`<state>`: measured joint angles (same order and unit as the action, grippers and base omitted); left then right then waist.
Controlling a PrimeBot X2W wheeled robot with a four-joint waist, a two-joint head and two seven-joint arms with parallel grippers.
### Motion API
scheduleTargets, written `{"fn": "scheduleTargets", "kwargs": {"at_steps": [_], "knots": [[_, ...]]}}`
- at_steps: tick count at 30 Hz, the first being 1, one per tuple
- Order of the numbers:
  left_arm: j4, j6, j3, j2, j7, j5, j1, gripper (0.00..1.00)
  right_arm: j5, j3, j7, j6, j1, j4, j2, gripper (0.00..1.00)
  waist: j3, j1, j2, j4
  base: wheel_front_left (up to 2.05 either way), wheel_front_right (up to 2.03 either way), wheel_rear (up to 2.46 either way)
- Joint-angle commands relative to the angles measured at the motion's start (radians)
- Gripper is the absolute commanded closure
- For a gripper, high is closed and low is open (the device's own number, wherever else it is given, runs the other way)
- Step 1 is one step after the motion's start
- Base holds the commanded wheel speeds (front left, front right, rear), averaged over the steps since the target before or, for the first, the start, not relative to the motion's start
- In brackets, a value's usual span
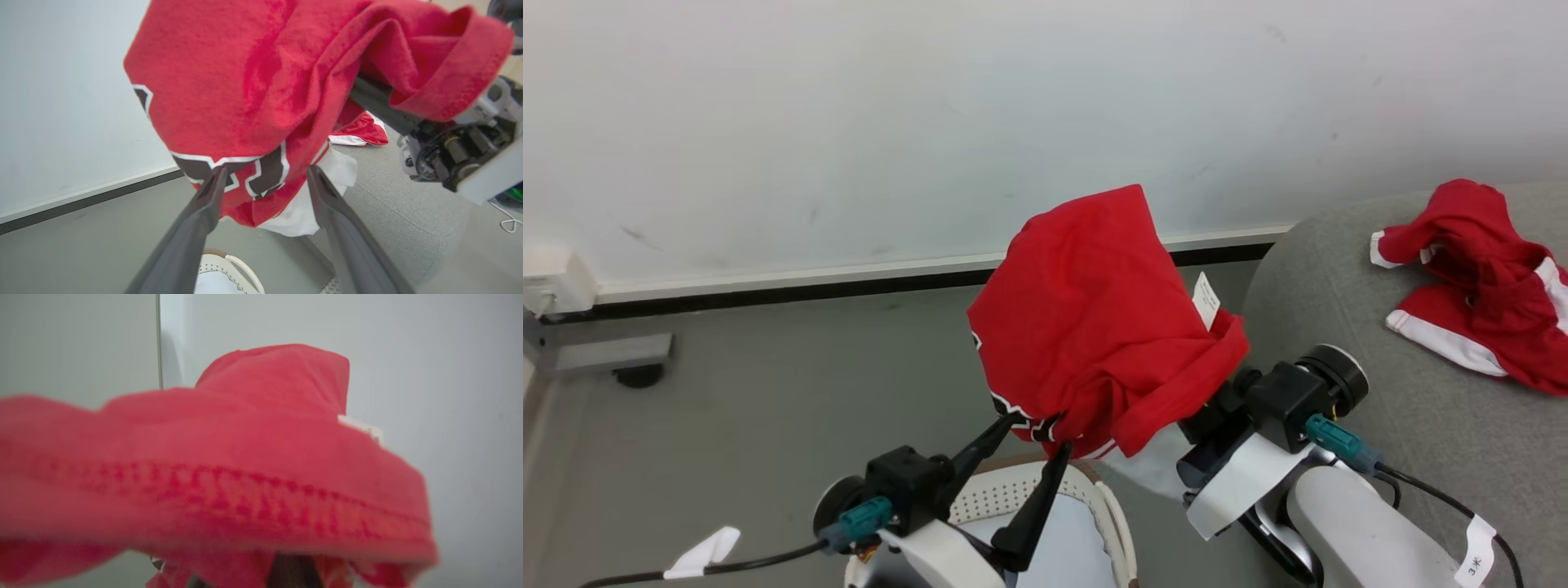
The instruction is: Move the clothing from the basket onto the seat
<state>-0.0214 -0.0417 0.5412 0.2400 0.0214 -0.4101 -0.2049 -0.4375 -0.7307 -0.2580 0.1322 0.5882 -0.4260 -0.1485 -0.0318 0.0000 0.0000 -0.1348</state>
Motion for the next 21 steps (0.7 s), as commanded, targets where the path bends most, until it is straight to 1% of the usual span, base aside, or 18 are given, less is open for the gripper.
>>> {"fn": "scheduleTargets", "kwargs": {"at_steps": [1, 8, 13, 16, 21], "knots": [[-0.003, 0.004, 0.000, 0.007, -0.011, 0.010, 0.005, 0.00, 0.005, 0.015, -0.007, -0.003, -0.012, 0.009, -0.006, 1.00, -0.014, 0.0000, 0.0000, -0.038, 0.00, 0.00, 0.00], [-0.008, 0.003, 0.012, 0.003, -0.016, 0.014, -0.007, 0.00, 0.028, 0.066, -0.007, -0.003, -0.023, 0.041, -0.028, 1.00, -0.041, 0.0000, 0.0000, -0.168, 0.00, 0.00, 0.00], [-0.008, 0.011, 0.020, 0.005, -0.009, 0.018, -0.008, 0.00, 0.044, 0.098, -0.007, -0.003, -0.042, 0.060, -0.042, 1.00, -0.062, 0.0000, 0.0000, -0.278, 0.00, 0.00, 0.00], [-0.010, 0.007, 0.032, 0.004, -0.009, 0.023, -0.009, 0.00, 0.050, 0.124, -0.006, -0.003, -0.059, 0.073, -0.059, 1.00, -0.073, 0.0000, 0.0000, -0.336, 0.00, 0.00, 0.00], [-0.018, 0.003, 0.050, -0.002, -0.005, 0.035, -0.025, 0.00, 0.057, 0.192, -0.005, -0.003, -0.097, 0.110, -0.078, 1.00, -0.115, 0.0000, 0.0000, -0.407, 0.00, 0.00, 0.00]]}}
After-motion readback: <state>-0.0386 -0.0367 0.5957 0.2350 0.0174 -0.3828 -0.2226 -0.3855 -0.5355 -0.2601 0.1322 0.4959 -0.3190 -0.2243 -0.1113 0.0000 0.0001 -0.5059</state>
